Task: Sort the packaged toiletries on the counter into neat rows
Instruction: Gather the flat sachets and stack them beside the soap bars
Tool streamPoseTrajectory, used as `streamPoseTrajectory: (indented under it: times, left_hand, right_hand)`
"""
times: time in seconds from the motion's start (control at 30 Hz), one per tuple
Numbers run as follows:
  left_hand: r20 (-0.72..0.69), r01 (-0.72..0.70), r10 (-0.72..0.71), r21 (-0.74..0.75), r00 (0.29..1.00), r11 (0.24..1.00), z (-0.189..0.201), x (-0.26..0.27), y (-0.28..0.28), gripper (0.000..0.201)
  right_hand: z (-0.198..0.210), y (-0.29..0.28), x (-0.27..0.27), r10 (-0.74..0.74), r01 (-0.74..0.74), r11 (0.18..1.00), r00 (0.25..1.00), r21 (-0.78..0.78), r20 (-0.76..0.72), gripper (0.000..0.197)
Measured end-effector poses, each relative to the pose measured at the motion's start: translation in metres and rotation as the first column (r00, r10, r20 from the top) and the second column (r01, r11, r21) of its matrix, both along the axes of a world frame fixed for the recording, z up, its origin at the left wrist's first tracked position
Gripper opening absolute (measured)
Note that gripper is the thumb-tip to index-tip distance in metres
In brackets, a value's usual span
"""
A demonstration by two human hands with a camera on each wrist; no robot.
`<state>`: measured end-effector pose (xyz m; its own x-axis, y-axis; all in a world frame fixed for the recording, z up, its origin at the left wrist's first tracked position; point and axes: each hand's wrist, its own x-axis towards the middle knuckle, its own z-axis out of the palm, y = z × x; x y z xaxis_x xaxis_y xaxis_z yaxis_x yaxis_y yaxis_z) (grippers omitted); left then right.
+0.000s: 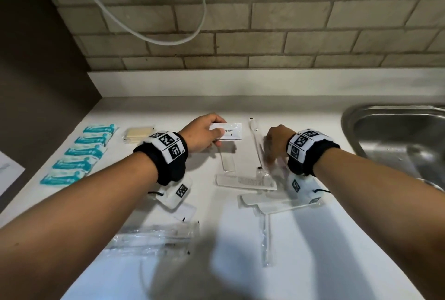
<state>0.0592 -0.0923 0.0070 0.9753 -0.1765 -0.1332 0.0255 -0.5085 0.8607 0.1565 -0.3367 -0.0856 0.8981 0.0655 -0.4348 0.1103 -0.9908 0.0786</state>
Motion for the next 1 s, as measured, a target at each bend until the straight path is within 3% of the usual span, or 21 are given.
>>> streamPoseTrajectory:
  times: [0.07,0.13,0.23,0.3,0.37,0.47,0.6,0.77,1.0]
  left_hand:
    - [0.012,0.0,0.0,-0.005,1.0,1.0,0.002,-0.003,0.003,0.015]
    - [0.024,0.002,-0.002,-0.008,1.0,1.0,0.005,-0.007,0.008,0.018]
    - [0.038,-0.015,0.015,0.001,0.999,1.0,0.014,-0.016,0.019,0.013]
    - [0.054,-0.034,0.033,0.001,0.998,0.999,0.019,-0.023,0.03,0.013]
    - [0.063,-0.056,0.056,0.007,0.996,0.998,0.02,-0.03,0.045,0.013]
    - [0.04,-0.102,0.101,0.035,0.994,0.994,0.016,-0.045,0.073,0.012]
    - [-0.007,-0.169,0.169,0.019,0.986,0.985,0.009,-0.066,0.106,0.013]
    - [-0.006,-0.193,0.193,0.037,0.981,0.98,0.009,-0.081,0.129,0.014]
    - [-0.019,-0.162,0.162,0.023,0.987,0.987,0.009,-0.087,0.141,0.012]
  right_hand:
    - [0.034,0.018,-0.025,-0.016,0.012,0.998,0.998,0.062,0.061,0.066]
    - [0.07,0.038,-0.055,0.014,-0.025,0.989,0.997,0.148,0.077,0.054]
    - [0.11,0.067,-0.089,0.055,-0.075,0.956,0.995,0.283,0.078,0.053]
    - [0.119,0.09,-0.105,0.139,-0.15,0.915,0.989,0.374,0.056,0.034]
    - [0.114,0.114,-0.119,0.196,-0.177,0.885,0.981,0.43,0.0,0.029]
    - [0.099,0.144,-0.138,0.251,-0.183,0.87,0.964,0.457,-0.092,0.045]
    - [0.078,0.171,-0.156,0.382,-0.343,0.867,0.923,0.36,-0.04,0.016]
    - [0.071,0.2,-0.167,0.377,-0.35,0.853,0.926,0.386,0.006,0.018]
    - [0.067,0.219,-0.174,0.363,-0.326,0.903,0.927,0.279,-0.092,0.048]
